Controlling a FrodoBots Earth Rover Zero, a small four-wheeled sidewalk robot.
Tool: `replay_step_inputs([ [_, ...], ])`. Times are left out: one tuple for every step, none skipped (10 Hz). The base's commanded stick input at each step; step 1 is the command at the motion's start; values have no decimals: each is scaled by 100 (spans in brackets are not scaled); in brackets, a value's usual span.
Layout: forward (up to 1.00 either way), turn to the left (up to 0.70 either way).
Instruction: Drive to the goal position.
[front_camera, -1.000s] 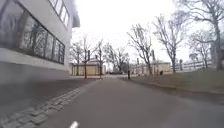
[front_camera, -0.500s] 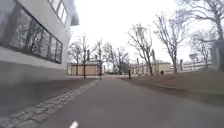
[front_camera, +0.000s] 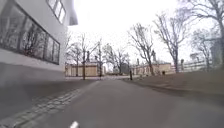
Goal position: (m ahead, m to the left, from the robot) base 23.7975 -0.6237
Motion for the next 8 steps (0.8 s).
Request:
replay_step_inputs([
  [100,0],
  [100,0],
  [100,0],
  [100,0],
  [100,0],
  [100,0],
  [100,0],
  [100,0],
])
